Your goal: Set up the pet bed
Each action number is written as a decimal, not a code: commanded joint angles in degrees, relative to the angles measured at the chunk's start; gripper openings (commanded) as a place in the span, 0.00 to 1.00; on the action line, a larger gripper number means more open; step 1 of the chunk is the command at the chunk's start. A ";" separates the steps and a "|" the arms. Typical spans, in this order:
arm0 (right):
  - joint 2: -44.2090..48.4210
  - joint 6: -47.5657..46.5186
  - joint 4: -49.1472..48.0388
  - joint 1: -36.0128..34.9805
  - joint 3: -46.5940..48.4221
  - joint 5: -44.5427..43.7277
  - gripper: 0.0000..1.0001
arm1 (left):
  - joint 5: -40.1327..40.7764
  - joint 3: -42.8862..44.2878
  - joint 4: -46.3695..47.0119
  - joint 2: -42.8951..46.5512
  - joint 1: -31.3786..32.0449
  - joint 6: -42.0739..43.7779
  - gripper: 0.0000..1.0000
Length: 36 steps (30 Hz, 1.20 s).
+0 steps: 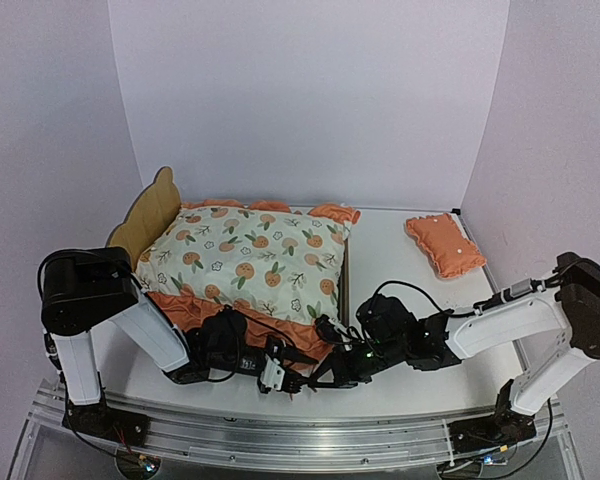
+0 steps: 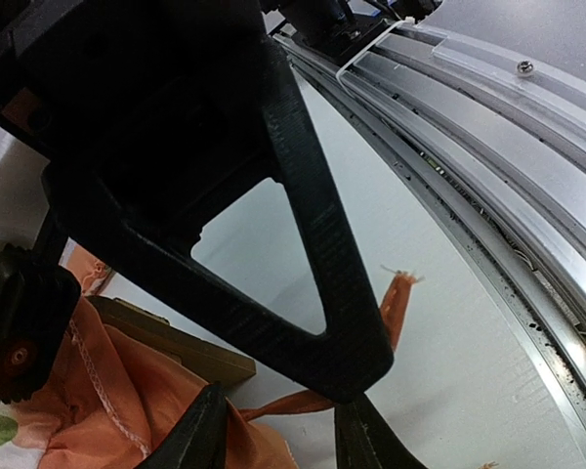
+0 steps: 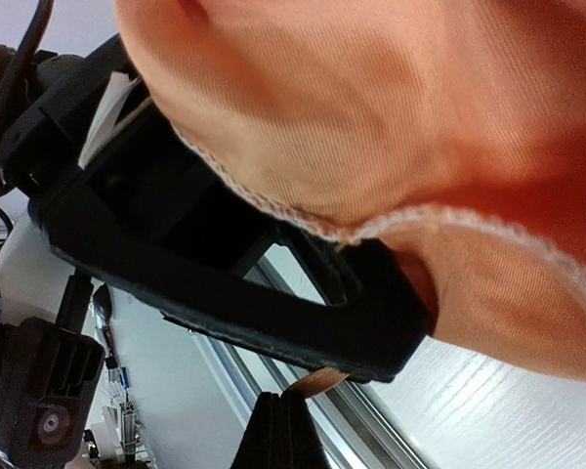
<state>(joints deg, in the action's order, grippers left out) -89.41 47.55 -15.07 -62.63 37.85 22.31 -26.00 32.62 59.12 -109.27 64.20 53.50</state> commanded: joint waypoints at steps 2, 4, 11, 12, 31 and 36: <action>2.30 -1.87 -1.62 -0.27 0.05 3.18 0.00 | -5.00 2.02 4.37 -1.05 0.21 2.30 0.34; 2.31 -2.08 -1.63 -0.21 0.19 3.12 0.00 | -6.73 2.40 4.37 -1.22 0.19 2.16 0.31; 2.91 -2.27 -1.63 -0.27 -0.25 2.50 0.00 | -7.82 3.93 3.44 -1.32 0.27 0.95 0.12; 2.89 -2.41 -1.63 -0.25 -0.20 2.47 0.00 | -7.78 3.91 3.30 -1.32 0.31 0.89 0.09; 12.53 -8.84 10.36 -0.48 -2.90 -14.77 0.44 | 3.11 5.36 -4.80 3.56 -1.54 -16.78 0.00; 10.81 -12.79 9.42 -10.91 -3.17 -38.84 0.49 | 0.49 6.77 -9.13 4.74 -3.92 -23.13 0.00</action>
<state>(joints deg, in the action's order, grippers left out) -77.15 38.83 -6.25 -66.25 35.33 4.47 -24.03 36.80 54.09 -107.27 62.26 37.59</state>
